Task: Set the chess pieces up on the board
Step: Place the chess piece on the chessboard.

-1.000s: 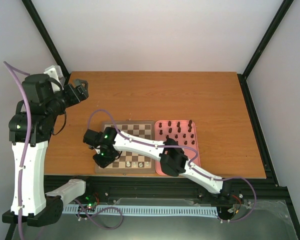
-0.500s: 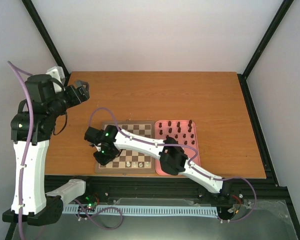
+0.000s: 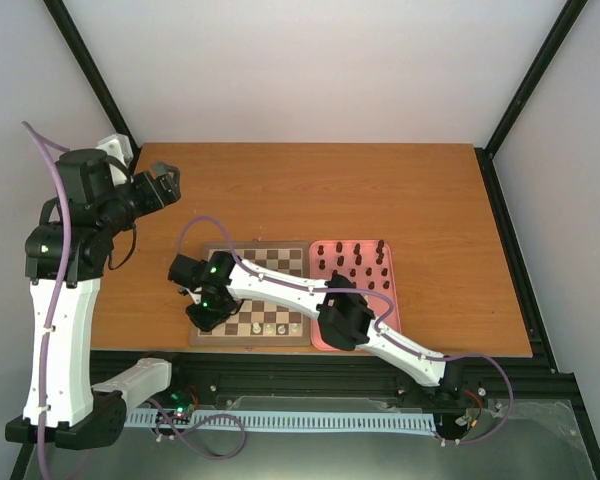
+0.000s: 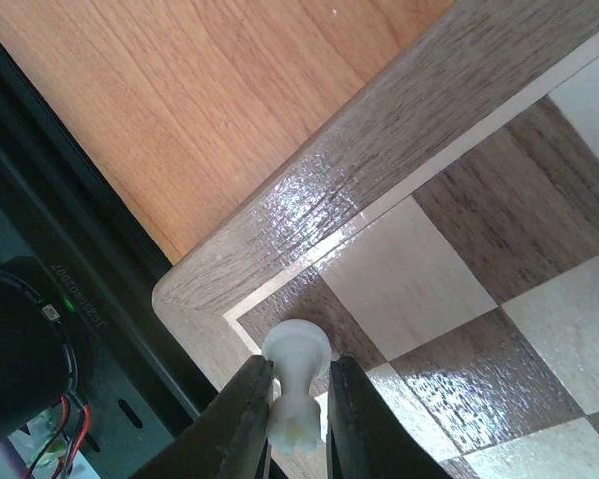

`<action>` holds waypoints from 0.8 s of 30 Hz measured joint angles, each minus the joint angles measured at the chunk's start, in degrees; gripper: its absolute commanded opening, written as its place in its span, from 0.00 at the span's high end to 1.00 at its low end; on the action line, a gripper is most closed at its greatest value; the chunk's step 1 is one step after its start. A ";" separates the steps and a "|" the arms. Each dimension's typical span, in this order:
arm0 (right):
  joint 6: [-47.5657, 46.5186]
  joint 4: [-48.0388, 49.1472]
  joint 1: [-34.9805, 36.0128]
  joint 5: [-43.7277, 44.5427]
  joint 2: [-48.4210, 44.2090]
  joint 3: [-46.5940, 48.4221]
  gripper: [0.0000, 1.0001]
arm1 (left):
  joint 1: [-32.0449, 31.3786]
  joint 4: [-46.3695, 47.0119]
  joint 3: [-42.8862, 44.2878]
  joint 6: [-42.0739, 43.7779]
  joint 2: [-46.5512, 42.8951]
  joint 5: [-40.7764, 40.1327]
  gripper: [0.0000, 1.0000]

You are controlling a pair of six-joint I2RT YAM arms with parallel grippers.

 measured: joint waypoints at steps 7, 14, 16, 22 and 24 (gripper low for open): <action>-0.24 0.02 0.00 0.00 0.00 0.04 0.74 | 0.00 0.02 0.00 0.13 0.00 0.00 0.00; -0.59 0.02 0.00 -0.07 0.00 0.04 0.67 | 0.00 0.00 0.00 0.33 0.00 0.02 0.00; -0.81 0.07 0.00 -0.22 0.00 0.04 0.59 | 0.00 0.02 0.00 0.33 0.00 0.02 0.00; -1.66 0.79 0.02 -0.42 -0.02 0.04 0.53 | 0.00 0.02 -0.17 0.39 0.00 0.00 0.00; -1.77 1.01 0.02 -0.42 -0.02 0.04 0.52 | 0.00 0.00 -0.37 0.44 0.00 -0.02 0.00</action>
